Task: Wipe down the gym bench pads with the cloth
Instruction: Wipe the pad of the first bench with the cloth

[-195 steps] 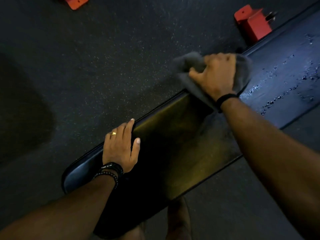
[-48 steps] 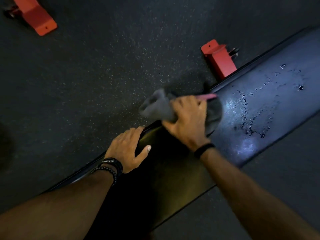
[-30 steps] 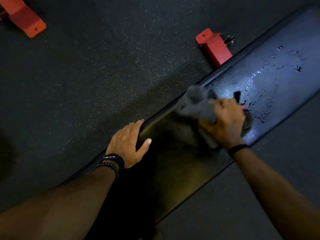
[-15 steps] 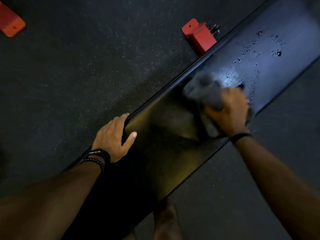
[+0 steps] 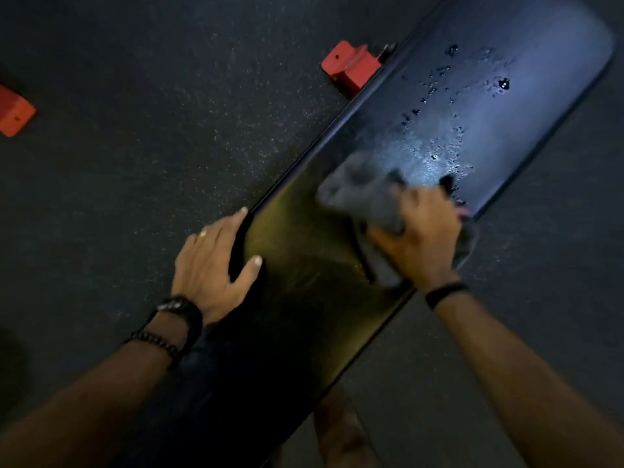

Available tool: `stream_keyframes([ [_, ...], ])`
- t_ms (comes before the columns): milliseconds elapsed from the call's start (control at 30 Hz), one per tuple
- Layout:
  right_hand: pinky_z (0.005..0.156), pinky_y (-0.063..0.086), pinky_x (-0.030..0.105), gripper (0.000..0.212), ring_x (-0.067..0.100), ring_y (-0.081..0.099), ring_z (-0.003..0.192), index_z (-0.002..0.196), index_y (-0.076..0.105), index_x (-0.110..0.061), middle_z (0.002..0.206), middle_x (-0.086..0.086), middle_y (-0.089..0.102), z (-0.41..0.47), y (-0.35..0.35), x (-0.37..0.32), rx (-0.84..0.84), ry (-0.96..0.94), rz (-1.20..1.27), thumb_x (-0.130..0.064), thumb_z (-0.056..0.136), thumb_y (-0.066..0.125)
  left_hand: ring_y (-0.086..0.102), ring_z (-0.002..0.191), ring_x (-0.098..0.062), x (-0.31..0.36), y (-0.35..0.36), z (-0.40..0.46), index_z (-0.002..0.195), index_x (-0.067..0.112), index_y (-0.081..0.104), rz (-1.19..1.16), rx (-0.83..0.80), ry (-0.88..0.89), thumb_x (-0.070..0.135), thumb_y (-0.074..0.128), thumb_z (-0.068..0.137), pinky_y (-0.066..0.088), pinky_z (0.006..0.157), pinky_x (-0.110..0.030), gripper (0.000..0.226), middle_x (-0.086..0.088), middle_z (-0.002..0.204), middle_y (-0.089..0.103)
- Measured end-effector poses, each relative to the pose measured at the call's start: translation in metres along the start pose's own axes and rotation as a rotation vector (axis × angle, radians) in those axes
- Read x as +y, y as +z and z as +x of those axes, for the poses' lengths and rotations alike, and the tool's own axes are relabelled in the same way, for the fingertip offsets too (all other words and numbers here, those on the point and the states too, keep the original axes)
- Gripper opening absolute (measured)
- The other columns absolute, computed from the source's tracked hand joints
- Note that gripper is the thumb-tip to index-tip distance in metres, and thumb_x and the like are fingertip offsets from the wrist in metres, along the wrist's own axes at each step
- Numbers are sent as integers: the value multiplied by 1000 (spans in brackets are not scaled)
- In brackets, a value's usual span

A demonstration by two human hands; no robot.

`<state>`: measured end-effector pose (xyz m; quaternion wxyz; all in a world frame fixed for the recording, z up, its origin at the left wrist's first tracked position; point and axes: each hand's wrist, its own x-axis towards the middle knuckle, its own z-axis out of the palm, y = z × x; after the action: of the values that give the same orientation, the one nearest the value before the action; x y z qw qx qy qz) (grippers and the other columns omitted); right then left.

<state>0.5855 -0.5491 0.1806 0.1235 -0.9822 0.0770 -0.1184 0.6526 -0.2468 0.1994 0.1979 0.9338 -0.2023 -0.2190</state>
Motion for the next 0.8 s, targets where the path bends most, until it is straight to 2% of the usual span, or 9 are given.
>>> stream_keyframes([
  [67,71,41,40,54,34,57,85,108,59,-7,96,21,60,44,4,24,133,348,-58,-55,84,61,50,125,-30,25,2,40,149,15,33,-37,31,-34,58,39,90,40,100,-49,73,-11,141,50],
  [133,76,42,42,55,35,56,90,113,60,-6,100,19,59,45,5,13,142,525,-73,-54,85,61,50,125,-30,49,9,78,146,15,38,-44,-7,-114,62,38,90,39,103,-48,73,-11,139,53],
  [233,73,34,41,53,31,46,89,119,53,-12,100,17,55,-33,1,-42,35,434,-69,-47,80,59,56,112,-39,78,20,110,133,12,48,-45,-40,-303,64,41,92,44,92,-48,66,-18,122,62],
  [367,68,30,39,47,28,45,84,115,50,-17,94,15,61,-102,-10,-61,-86,330,34,-46,80,58,59,101,-42,85,26,113,123,9,53,43,93,-326,62,43,92,42,81,-45,62,-22,106,65],
  [433,67,33,39,44,28,47,81,109,52,-15,88,16,59,-65,-9,-24,9,368,-9,-47,80,59,60,98,-42,85,28,113,125,9,54,42,123,-309,64,40,91,42,79,-44,65,-21,102,67],
  [500,73,36,36,47,30,53,86,105,56,-9,94,16,60,-9,-5,22,204,621,-58,-50,82,62,61,94,-40,87,30,115,127,10,54,30,131,-275,66,34,86,42,77,-43,72,-18,98,67],
  [600,85,40,33,59,27,55,104,120,58,-7,114,12,62,49,-4,64,406,978,-25,-54,85,62,61,93,-39,86,30,116,127,9,54,27,143,-266,65,33,84,43,78,-43,73,-17,96,68],
  [700,90,42,40,56,28,52,105,126,51,-9,115,12,58,-1,-1,10,403,983,24,-48,88,64,62,88,-40,86,28,112,124,8,55,10,132,-259,65,32,85,42,74,-42,72,-18,92,67],
  [800,86,52,51,57,32,57,105,126,44,-16,117,5,50,-84,-7,-81,304,1128,210,-47,84,66,61,88,-41,88,29,112,126,8,53,-2,112,-261,71,23,80,45,76,-46,84,-20,93,67],
])
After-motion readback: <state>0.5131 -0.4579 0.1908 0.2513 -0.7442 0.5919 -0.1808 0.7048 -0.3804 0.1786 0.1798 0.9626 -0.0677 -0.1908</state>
